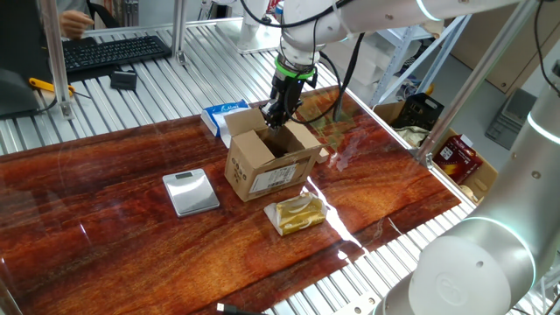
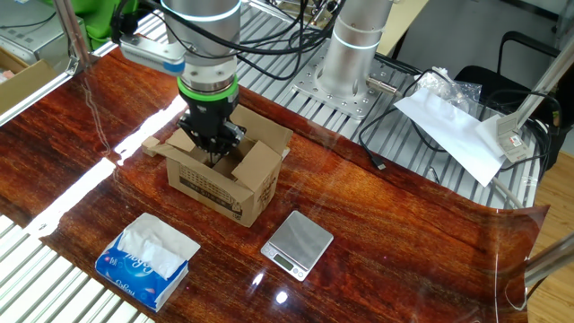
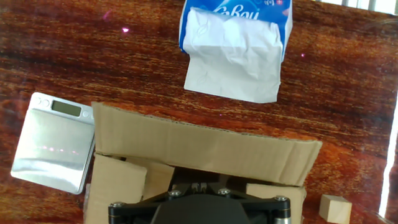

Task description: Open a box

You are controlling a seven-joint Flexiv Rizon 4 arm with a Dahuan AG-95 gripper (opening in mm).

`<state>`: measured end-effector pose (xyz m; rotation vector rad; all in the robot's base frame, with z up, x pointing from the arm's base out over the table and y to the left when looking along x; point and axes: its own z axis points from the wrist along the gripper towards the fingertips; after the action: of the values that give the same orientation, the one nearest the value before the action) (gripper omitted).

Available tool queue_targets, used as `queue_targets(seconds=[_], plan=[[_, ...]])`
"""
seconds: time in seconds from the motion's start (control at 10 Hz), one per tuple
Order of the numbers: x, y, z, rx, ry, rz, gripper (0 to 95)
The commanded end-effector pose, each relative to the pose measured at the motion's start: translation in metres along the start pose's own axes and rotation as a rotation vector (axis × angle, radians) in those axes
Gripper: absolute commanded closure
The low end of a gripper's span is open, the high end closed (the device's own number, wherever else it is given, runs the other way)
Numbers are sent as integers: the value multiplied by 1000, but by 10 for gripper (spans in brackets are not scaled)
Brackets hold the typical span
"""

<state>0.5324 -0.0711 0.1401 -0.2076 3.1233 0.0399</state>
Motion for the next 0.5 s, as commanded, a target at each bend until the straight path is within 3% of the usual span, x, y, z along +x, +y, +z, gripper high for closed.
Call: queue_targets(seconds=[0.1, 0.5], plan=[[1, 0, 0, -11, -5, 57, 950], [1, 0, 0, -20, -9, 183, 950]])
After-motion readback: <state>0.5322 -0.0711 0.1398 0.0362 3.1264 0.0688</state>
